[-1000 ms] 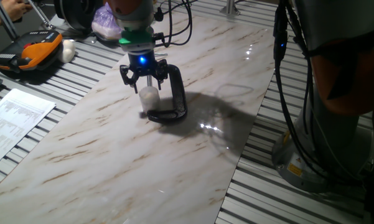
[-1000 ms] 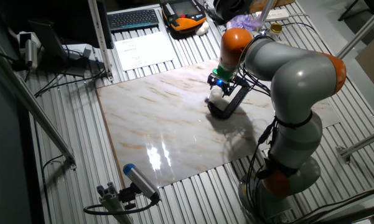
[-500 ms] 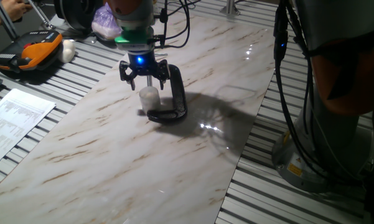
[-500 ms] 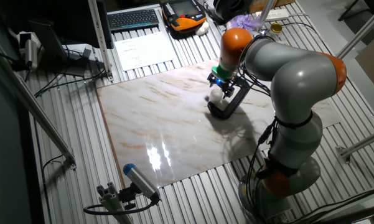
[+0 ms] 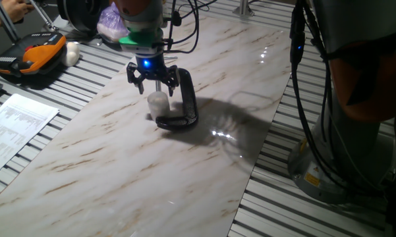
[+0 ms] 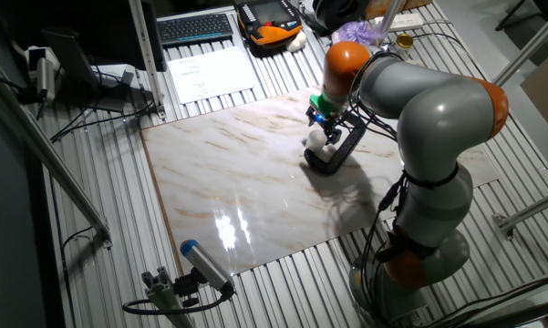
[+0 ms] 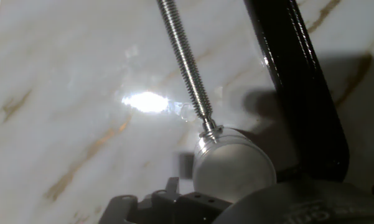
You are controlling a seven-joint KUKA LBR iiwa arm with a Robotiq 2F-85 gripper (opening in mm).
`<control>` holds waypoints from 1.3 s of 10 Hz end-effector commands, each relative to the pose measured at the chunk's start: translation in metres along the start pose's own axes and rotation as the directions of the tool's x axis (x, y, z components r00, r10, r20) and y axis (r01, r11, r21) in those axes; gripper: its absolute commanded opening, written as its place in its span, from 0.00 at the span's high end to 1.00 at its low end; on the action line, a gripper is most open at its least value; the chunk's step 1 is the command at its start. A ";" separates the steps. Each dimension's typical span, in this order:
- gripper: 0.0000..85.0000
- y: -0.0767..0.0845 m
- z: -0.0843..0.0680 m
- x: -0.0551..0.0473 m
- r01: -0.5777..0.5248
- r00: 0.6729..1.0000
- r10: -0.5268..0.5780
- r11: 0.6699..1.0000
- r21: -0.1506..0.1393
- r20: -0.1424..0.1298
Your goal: Unscrew the lid from the jar
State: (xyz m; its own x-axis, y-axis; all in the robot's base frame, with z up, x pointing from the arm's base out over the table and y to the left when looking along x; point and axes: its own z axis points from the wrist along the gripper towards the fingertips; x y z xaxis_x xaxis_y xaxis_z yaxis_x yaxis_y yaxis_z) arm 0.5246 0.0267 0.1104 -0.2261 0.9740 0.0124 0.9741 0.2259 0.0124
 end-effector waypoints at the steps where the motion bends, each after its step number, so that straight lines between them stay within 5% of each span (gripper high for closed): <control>1: 0.00 0.000 0.000 0.000 -0.249 0.968 0.249 0.968 -0.004 0.003; 12: 0.00 0.001 0.002 0.000 -0.226 0.974 0.226 0.974 -0.017 -0.010; 13: 0.20 0.001 0.002 0.000 -0.220 0.976 0.220 0.975 -0.017 -0.009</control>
State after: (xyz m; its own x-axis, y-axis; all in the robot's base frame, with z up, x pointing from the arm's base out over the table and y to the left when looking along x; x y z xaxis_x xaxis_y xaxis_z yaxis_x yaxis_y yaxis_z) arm 0.5256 0.0271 0.1078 -0.0061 0.9997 0.0245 0.9996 0.0055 0.0266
